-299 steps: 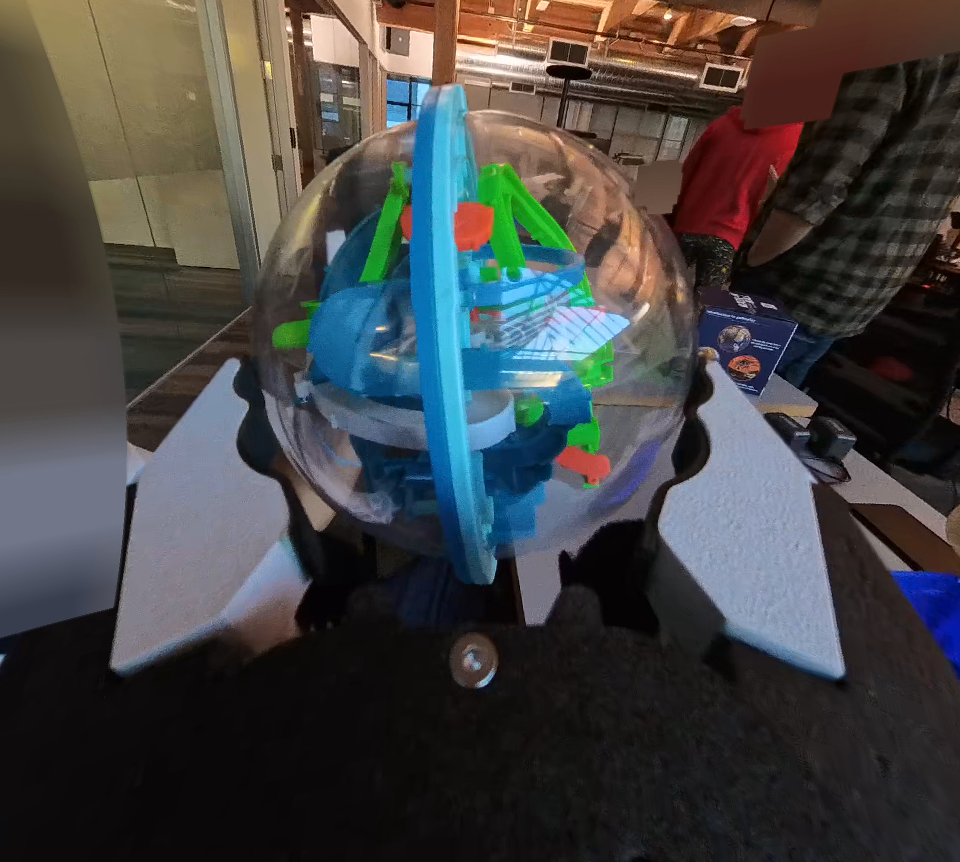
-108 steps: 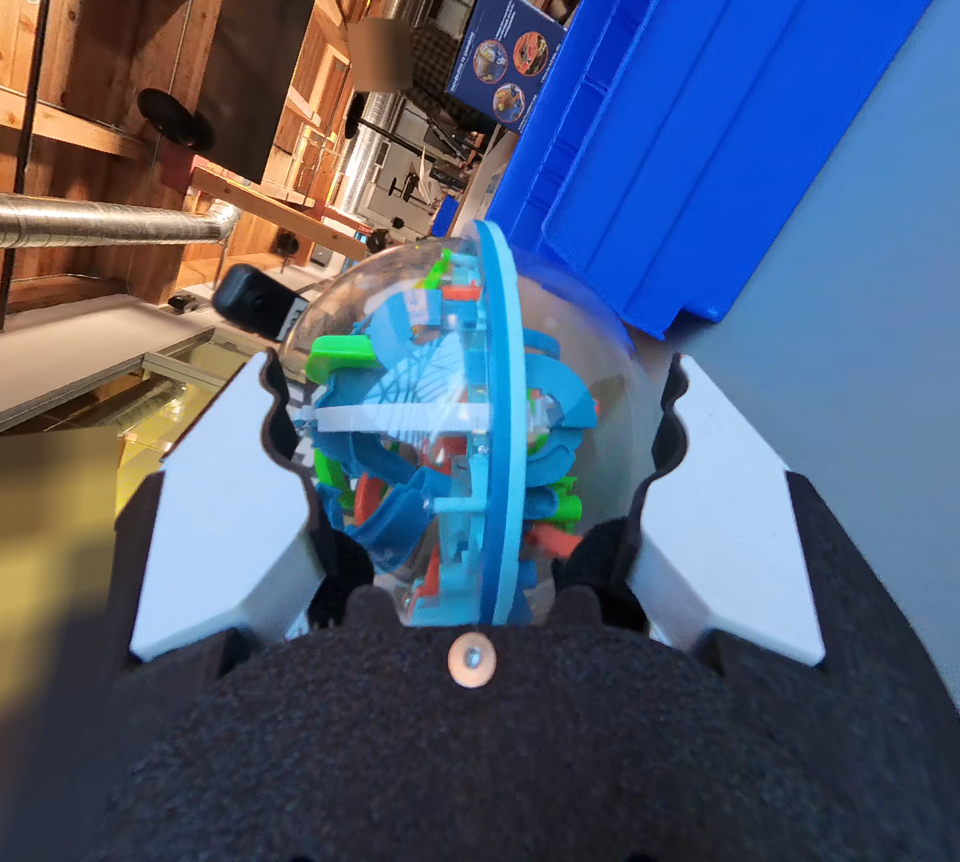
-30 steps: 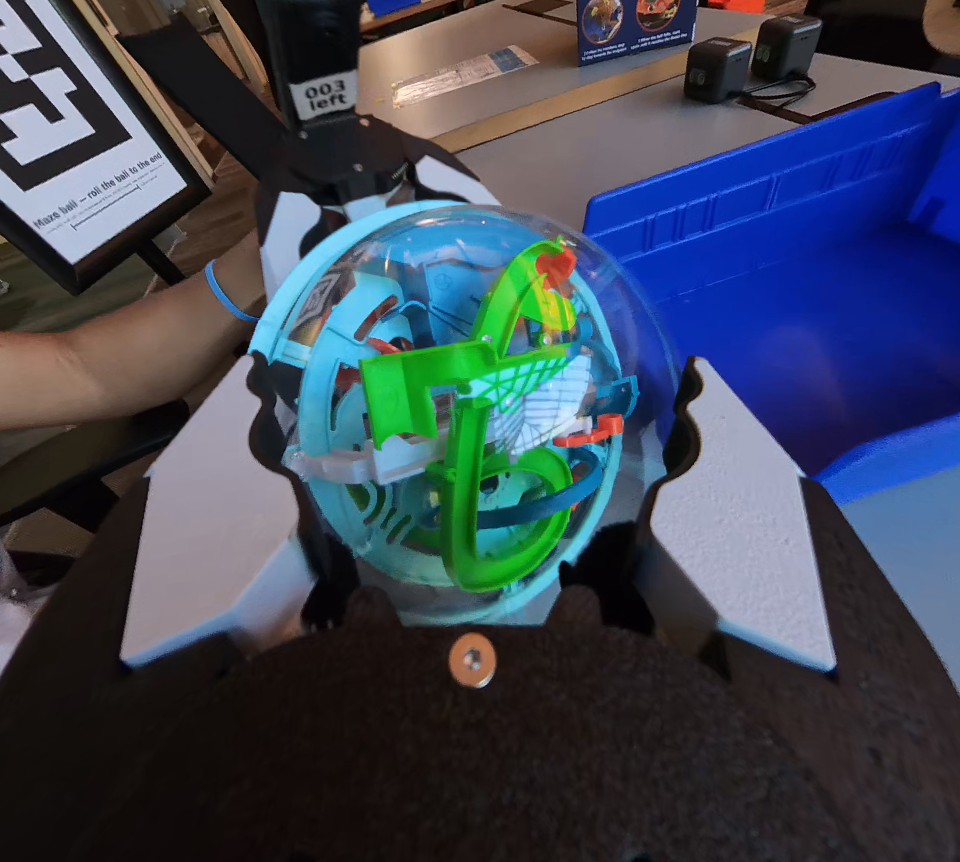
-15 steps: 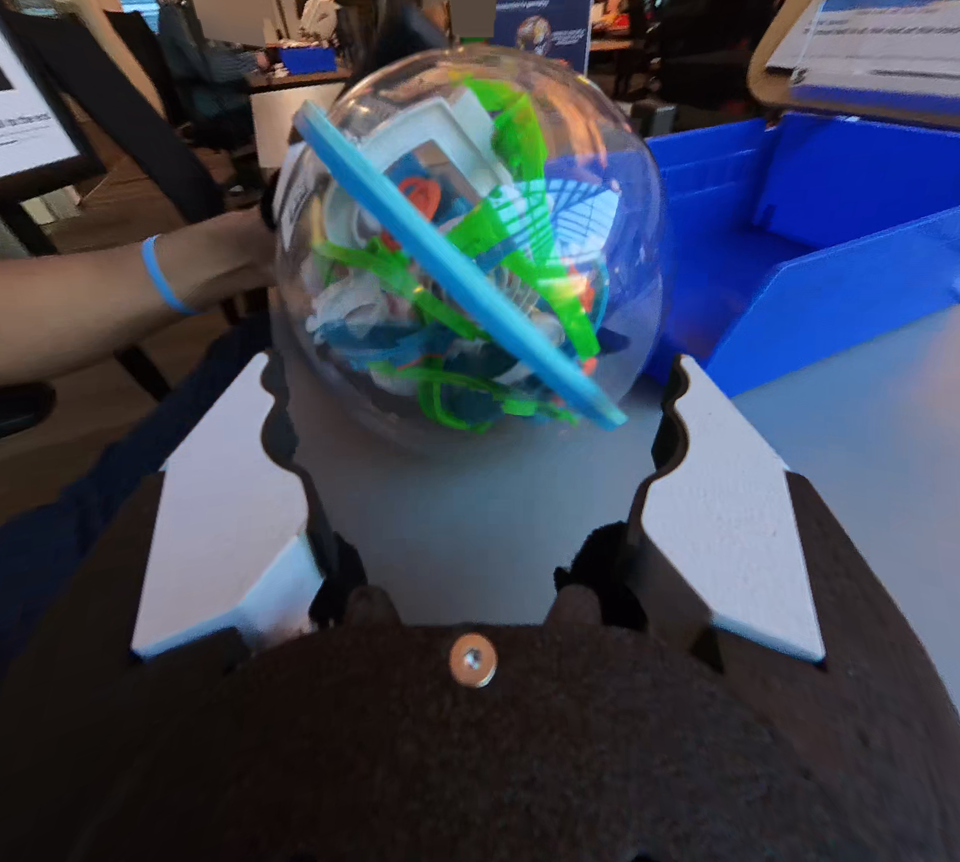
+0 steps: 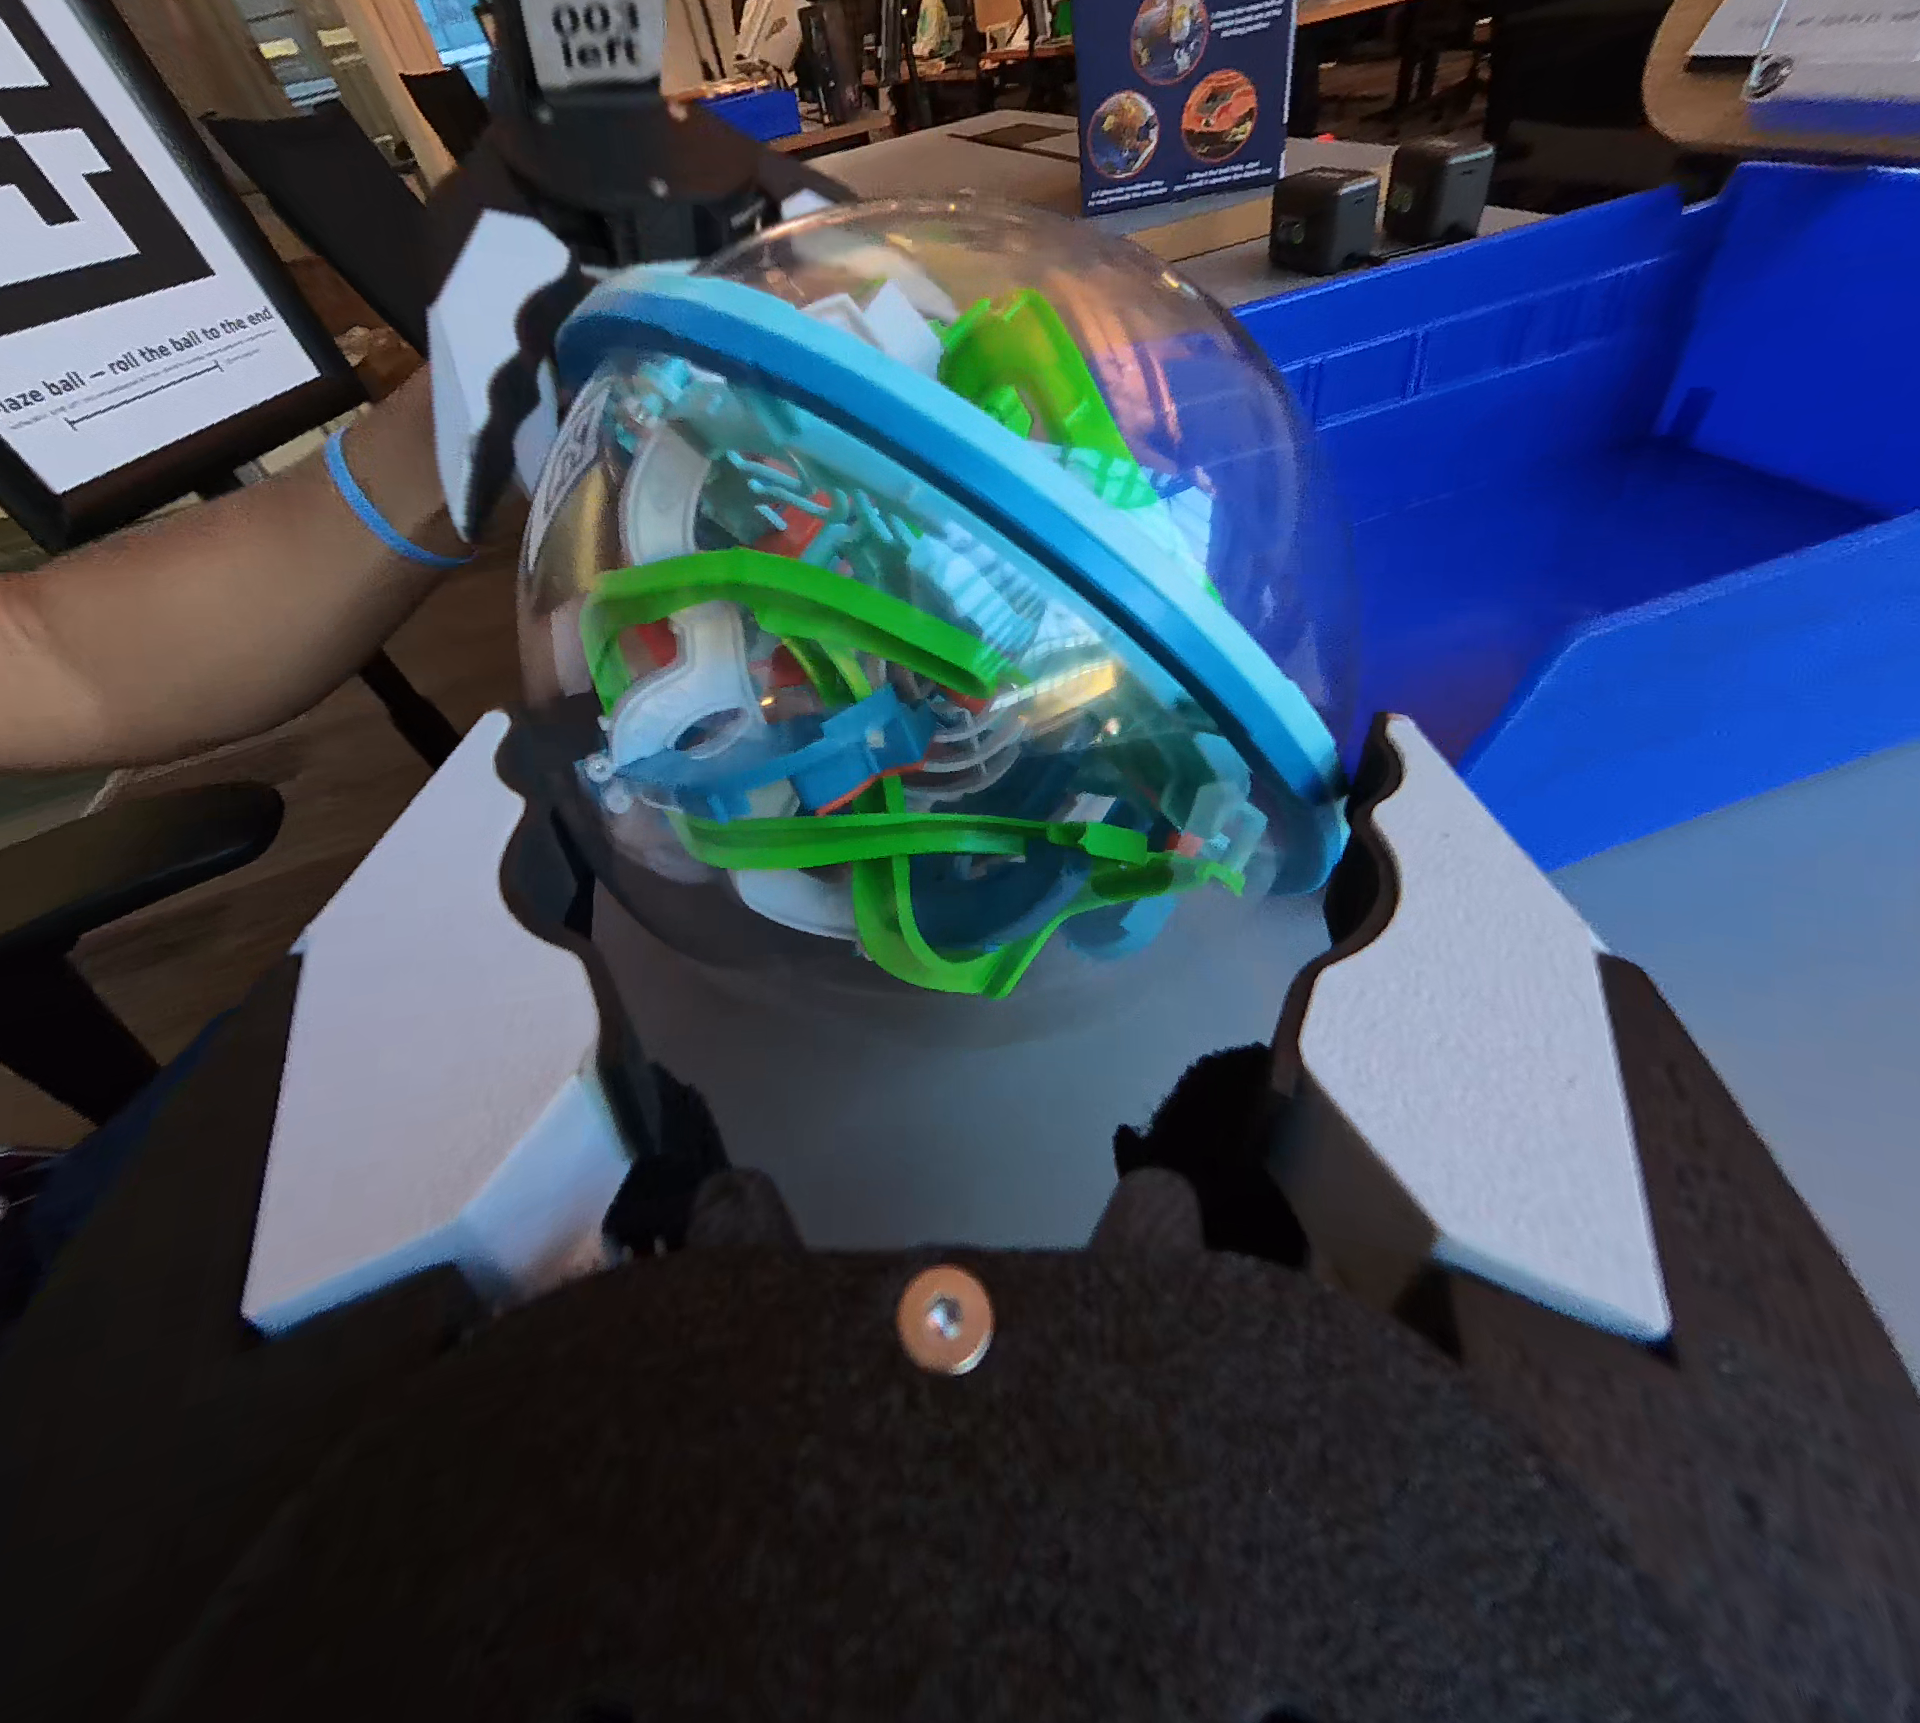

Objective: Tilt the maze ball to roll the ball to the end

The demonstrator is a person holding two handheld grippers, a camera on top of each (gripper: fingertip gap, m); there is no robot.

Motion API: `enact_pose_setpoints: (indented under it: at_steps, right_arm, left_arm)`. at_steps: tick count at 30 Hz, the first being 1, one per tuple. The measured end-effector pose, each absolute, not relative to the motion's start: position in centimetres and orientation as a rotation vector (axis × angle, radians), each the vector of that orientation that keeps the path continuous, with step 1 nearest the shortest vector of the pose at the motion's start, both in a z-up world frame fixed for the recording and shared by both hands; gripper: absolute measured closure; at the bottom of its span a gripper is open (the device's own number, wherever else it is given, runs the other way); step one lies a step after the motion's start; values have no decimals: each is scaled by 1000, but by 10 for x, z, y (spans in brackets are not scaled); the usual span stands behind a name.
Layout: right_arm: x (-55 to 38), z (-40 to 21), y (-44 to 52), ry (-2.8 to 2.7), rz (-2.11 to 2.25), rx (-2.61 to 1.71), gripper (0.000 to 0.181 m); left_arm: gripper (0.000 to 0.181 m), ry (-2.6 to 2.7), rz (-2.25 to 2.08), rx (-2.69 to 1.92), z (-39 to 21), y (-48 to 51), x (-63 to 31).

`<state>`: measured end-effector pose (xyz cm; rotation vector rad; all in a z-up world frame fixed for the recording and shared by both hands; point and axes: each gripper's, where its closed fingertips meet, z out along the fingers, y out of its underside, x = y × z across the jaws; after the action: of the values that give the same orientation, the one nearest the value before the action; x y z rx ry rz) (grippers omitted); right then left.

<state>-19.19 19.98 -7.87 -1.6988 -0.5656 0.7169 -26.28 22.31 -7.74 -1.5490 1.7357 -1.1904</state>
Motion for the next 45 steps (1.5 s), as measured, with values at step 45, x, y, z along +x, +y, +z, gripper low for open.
enact_pose_setpoints:
  at_steps: [45]
  right_arm:
    - [-230,25,171,-471,491,-2042,26]
  left_arm:
    - [27,798,-2482,-1791,10,184,-268]
